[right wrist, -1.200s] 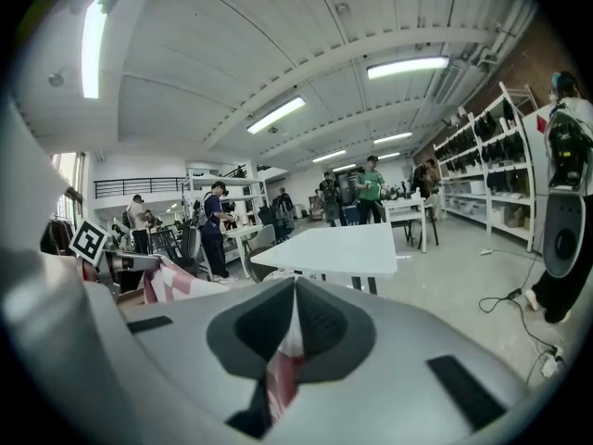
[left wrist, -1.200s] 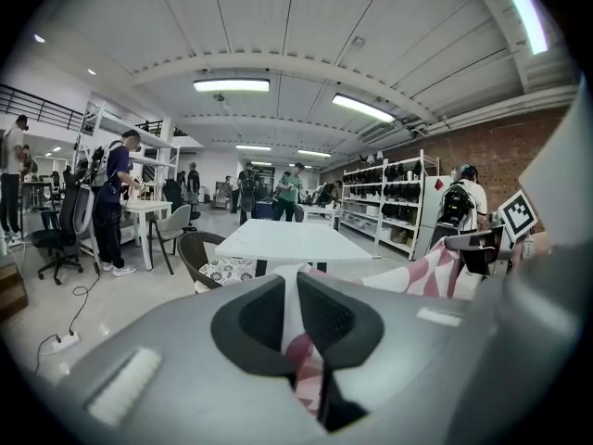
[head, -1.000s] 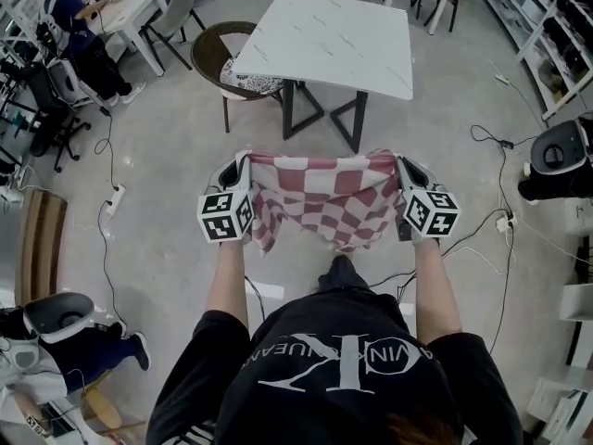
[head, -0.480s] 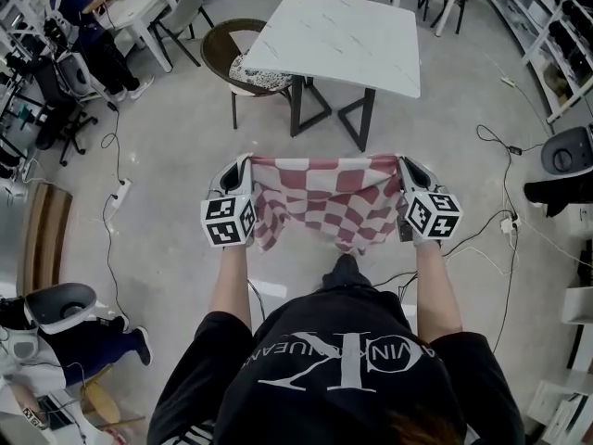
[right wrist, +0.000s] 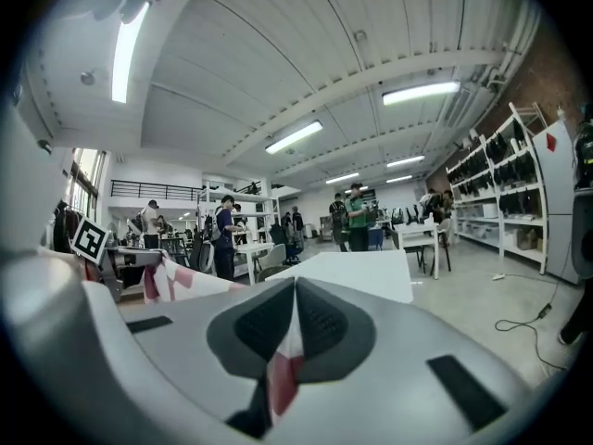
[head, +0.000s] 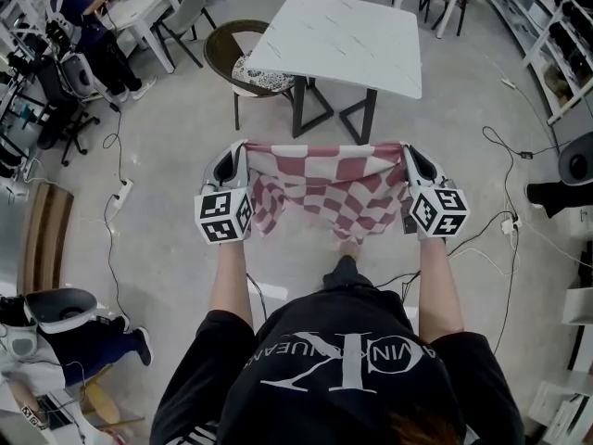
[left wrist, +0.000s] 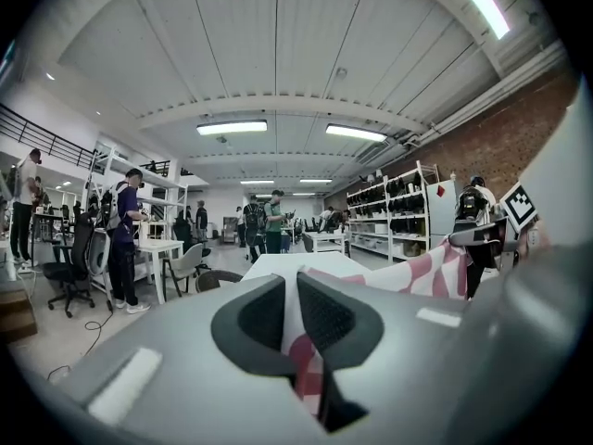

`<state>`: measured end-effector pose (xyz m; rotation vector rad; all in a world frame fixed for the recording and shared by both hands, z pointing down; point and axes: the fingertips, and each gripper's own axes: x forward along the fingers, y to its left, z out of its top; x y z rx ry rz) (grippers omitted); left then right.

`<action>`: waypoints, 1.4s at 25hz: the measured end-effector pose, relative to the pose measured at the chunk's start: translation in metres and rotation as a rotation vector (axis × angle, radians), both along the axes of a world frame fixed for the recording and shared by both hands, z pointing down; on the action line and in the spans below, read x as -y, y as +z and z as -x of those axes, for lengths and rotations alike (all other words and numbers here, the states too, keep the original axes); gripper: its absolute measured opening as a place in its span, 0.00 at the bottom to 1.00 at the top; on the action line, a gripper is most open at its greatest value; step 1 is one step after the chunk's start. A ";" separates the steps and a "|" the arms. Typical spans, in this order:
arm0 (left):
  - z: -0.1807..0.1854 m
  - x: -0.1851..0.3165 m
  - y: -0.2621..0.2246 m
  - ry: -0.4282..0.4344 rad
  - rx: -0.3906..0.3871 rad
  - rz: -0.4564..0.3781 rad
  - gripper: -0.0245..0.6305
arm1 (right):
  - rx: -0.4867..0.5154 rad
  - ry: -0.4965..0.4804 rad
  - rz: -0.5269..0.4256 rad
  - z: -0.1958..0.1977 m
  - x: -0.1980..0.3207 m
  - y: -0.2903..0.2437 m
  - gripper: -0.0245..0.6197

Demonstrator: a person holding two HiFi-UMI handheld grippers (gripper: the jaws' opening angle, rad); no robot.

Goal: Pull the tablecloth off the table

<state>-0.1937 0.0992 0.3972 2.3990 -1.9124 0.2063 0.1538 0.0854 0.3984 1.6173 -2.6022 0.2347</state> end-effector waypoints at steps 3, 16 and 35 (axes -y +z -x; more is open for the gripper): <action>0.002 -0.004 -0.009 -0.005 0.012 -0.029 0.07 | 0.001 -0.001 -0.026 0.002 -0.002 -0.009 0.06; -0.001 -0.021 -0.035 -0.030 0.014 -0.093 0.07 | 0.002 -0.002 -0.084 0.000 -0.015 -0.031 0.06; -0.002 -0.028 -0.031 -0.048 -0.022 -0.111 0.07 | 0.068 0.006 -0.102 -0.004 -0.022 -0.035 0.06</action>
